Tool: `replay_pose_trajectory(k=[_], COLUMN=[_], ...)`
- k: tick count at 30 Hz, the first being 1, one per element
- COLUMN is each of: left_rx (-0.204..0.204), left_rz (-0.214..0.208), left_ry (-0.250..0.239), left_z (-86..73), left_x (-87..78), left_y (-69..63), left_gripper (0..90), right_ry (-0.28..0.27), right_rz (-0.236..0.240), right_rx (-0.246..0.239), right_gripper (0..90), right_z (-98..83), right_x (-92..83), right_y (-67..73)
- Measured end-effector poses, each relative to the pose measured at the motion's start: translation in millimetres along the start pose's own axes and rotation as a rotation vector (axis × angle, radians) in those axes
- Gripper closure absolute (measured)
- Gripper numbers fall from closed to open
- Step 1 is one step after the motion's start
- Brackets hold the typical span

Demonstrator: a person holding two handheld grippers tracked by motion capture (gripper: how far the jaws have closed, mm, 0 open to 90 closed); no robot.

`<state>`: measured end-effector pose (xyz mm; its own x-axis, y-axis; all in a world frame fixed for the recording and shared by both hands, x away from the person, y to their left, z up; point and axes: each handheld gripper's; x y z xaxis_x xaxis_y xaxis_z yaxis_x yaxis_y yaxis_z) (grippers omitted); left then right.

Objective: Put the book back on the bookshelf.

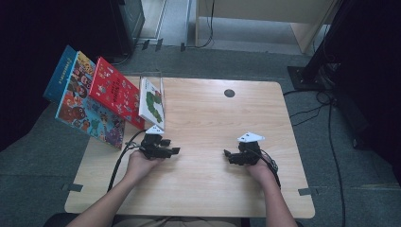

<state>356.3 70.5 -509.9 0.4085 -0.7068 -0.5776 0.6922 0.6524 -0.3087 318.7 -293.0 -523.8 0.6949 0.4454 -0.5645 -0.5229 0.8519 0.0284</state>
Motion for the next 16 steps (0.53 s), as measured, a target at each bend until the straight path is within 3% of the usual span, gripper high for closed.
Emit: replay_pose_trajectory(k=[7,11,16], left_rx=[0.038,0.024,0.036], left_rz=[0.015,0.007,0.007], left_ry=[0.000,-0.001,-0.002], left_z=[-1.4,-1.1,-1.5], left_x=[0.4,0.3,0.7], left_y=[-3.0,-2.0,-3.1], left_gripper=[36.0,35.3,33.8], right_ry=[-0.001,0.000,0.000], right_rz=[0.002,0.003,0.003], right_rx=[0.000,-0.001,-0.001], right_gripper=[14.5,14.5,14.4], right_z=[0.0,-0.1,-0.2], right_x=[0.1,-0.1,-0.1], right_y=[0.1,0.2,0.4])
Point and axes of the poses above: each handheld gripper's, and its own axes: x roughly forward along the jaws, z roughly out of its top, y roughly to its left, and after that the axes turned 8 degrees about -y, right-handed
